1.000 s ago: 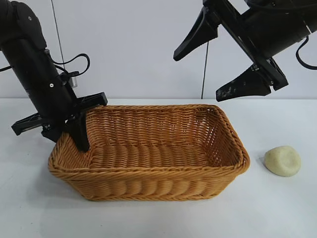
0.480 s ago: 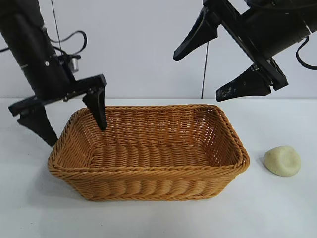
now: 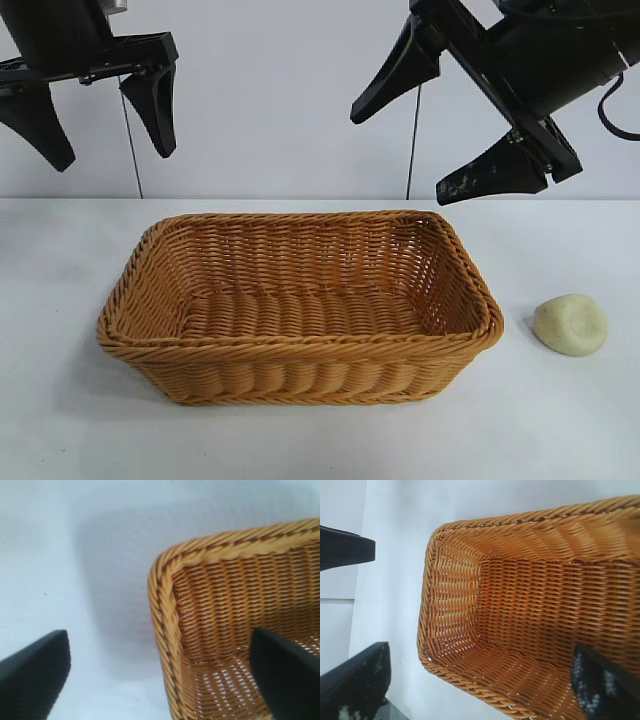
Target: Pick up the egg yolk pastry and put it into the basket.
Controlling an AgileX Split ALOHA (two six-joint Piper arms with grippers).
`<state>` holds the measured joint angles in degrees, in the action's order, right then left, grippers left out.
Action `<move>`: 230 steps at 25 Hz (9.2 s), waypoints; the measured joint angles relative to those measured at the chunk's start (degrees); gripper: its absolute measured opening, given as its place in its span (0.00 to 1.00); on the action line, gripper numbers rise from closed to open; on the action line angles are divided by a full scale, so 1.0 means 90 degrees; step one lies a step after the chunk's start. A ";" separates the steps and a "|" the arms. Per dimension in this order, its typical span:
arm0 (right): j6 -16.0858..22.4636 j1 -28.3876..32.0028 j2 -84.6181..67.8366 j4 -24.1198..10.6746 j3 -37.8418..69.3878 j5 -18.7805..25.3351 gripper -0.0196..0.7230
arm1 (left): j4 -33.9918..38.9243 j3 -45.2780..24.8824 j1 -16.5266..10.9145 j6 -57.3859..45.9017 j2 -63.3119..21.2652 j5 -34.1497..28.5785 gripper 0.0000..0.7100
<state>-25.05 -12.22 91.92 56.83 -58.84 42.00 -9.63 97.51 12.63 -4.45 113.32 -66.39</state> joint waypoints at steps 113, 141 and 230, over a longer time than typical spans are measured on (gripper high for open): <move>0.3144 0.1150 0.1826 -0.5742 -0.2141 0.1554 0.27 | 0.0745 -0.7638 -0.1066 0.0394 -1.2623 0.0538 0.98; 0.3808 -0.2400 0.2154 -0.5729 -0.3339 0.1648 0.27 | 0.0739 -0.7638 -0.1066 0.0394 -1.2623 0.0538 0.98; 0.2667 0.1300 -0.5290 -0.6177 0.3325 0.2026 0.96 | 0.0744 -0.7638 -0.1066 0.0394 -1.2623 0.0538 0.98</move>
<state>-1.04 -0.52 44.31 1.23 -28.92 60.24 -2.93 28.77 3.03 -0.90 -0.29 -61.54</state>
